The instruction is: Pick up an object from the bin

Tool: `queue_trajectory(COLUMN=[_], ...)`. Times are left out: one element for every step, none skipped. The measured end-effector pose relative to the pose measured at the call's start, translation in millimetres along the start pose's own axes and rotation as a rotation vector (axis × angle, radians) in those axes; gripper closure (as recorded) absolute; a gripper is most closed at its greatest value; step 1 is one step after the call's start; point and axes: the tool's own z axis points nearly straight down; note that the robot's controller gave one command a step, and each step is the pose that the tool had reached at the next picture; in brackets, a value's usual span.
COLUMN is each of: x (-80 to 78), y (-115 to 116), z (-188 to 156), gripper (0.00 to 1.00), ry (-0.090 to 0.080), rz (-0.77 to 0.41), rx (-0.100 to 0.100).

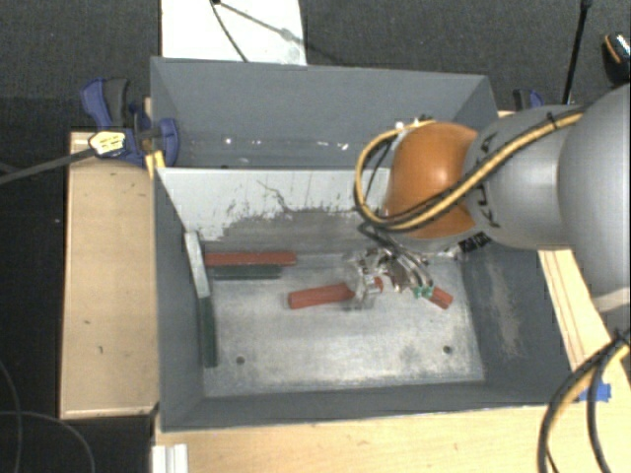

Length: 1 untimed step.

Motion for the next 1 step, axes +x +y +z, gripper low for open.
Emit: queue_trajectory(x=[11.7], y=[-1.0], z=[-147.7], gripper=[1.00], ry=[-0.012], rz=[-0.013], rx=[0.002])
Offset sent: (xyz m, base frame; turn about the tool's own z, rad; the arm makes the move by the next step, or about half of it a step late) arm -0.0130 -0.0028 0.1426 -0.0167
